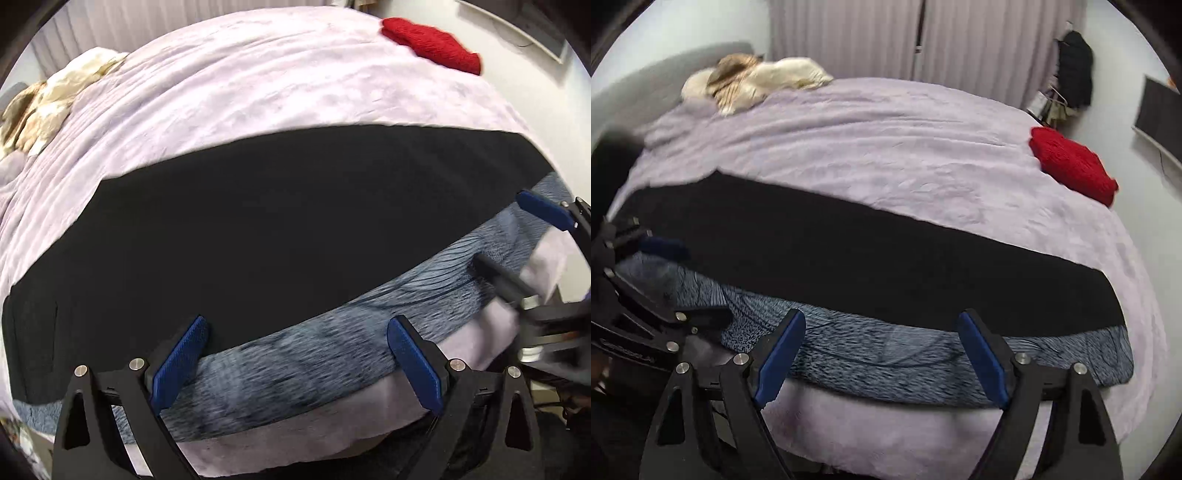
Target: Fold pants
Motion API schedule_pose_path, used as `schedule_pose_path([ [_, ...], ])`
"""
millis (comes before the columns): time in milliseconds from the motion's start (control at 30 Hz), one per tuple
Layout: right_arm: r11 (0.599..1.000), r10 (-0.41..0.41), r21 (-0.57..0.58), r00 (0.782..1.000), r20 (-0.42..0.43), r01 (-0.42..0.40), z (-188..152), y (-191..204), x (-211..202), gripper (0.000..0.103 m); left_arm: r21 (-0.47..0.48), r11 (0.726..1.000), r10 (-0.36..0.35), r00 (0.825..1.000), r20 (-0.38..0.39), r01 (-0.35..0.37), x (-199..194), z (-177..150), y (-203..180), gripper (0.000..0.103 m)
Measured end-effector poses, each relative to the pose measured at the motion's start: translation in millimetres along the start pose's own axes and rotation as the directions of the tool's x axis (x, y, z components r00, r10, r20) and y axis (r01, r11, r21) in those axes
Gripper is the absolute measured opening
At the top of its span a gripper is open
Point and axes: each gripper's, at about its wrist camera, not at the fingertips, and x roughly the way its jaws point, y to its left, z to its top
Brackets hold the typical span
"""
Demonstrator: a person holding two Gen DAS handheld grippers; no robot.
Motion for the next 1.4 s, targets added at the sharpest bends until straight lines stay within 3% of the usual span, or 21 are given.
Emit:
schedule_pose_path([
  [67, 0.998, -0.032, -0.055, 0.999, -0.043, 0.029, -7, 9, 21, 0.087, -0.036, 0.999, 0.016, 1.0, 0.007, -0.016, -3, -9, 14, 0.098],
  [167, 1.0, -0.016, 0.005, 0.999, -0.047, 0.016, -17, -19, 21, 0.095, -0.099, 0.995, 0.035, 0.999, 0.017, -0.033, -3, -21, 38, 0.1],
  [233, 0.994, -0.08, 0.068, 0.993, -0.082, 0.085, -26, -55, 20, 0.102, -0.136, 0.99, 0.032, 0.999, 0.023, -0.029, -1, -26, 51, 0.103],
  [333, 0.973, -0.128, 0.173, 0.979, -0.159, 0.155, -40, -105, 19, 0.102, -0.131, 0.99, 0.048, 0.998, 0.029, -0.044, -4, -24, 50, 0.103],
  [433, 0.95, -0.186, 0.223, 0.968, -0.167, 0.22, -35, -125, 7, 0.103, -0.138, 0.99, 0.047, 0.997, 0.069, -0.037, -19, -15, 42, 0.103],
  [500, 0.955, -0.17, 0.227, 0.979, -0.11, 0.191, -21, -118, -1, 0.102, -0.172, 0.985, 0.024, 0.993, 0.114, -0.004, -26, 0, 46, 0.103],
  [567, 0.967, -0.105, 0.229, 0.994, -0.03, 0.109, 2, -95, -3, 0.103, -0.222, 0.975, 0.058, 0.989, 0.139, -0.026, -25, 18, 52, 0.103],
  [667, 0.984, 0.0, 0.176, 1.0, -0.022, 0.004, 37, -47, 23, 0.103, -0.317, 0.939, 0.156, 0.986, 0.057, -0.13, -4, 40, 68, 0.103],
  [767, 0.995, 0.091, 0.05, 0.994, -0.058, -0.088, 56, 4, 55, 0.102, -0.371, 0.9, 0.221, 0.973, -0.064, -0.229, 21, 37, 89, 0.103],
  [800, 0.996, 0.094, 0.008, 0.992, -0.086, -0.094, 58, 16, 65, 0.102, -0.379, 0.899, 0.207, 0.976, -0.071, -0.218, 25, 32, 96, 0.103],
  [833, 0.997, 0.063, -0.043, 0.993, -0.1, -0.068, 59, 23, 74, 0.102, -0.384, 0.902, 0.191, 0.98, -0.058, -0.199, 24, 28, 101, 0.103],
  [900, 0.996, 0.01, -0.083, 0.997, -0.08, -0.016, 57, 19, 80, 0.102, -0.376, 0.897, 0.23, 0.972, -0.054, -0.233, 18, 24, 105, 0.103],
  [967, 1.0, -0.022, 0.007, 0.996, -0.084, 0.023, 55, -11, 82, 0.102, -0.373, 0.894, 0.242, 0.968, -0.061, -0.247, 19, 18, 114, 0.103],
  [1033, 0.987, -0.085, 0.128, 0.989, -0.119, 0.101, 50, -56, 90, 0.102, -0.397, 0.893, 0.208, 0.977, -0.056, -0.213, 19, 13, 120, 0.103],
  [1133, 0.938, -0.171, 0.274, 0.971, -0.166, 0.212, 31, -126, 87, 0.102, -0.384, 0.891, 0.236, 0.97, -0.063, -0.242, 20, 13, 115, 0.103],
  [1200, 0.896, -0.262, 0.312, 0.944, -0.199, 0.315, 18, -159, 80, 0.102, -0.387, 0.884, 0.251, 0.965, -0.075, -0.26, 20, 17, 112, 0.103],
  [1333, 0.874, -0.268, 0.353, 0.937, -0.224, 0.335, 22, -167, 70, 0.103, -0.391, 0.902, 0.179, 0.983, -0.049, -0.184, 15, 42, 100, 0.103],
  [1400, 0.908, -0.228, 0.323, 0.961, -0.153, 0.267, 40, -138, 62, 0.103, -0.38, 0.908, 0.181, 0.983, -0.025, -0.176, 16, 63, 89, 0.103],
])
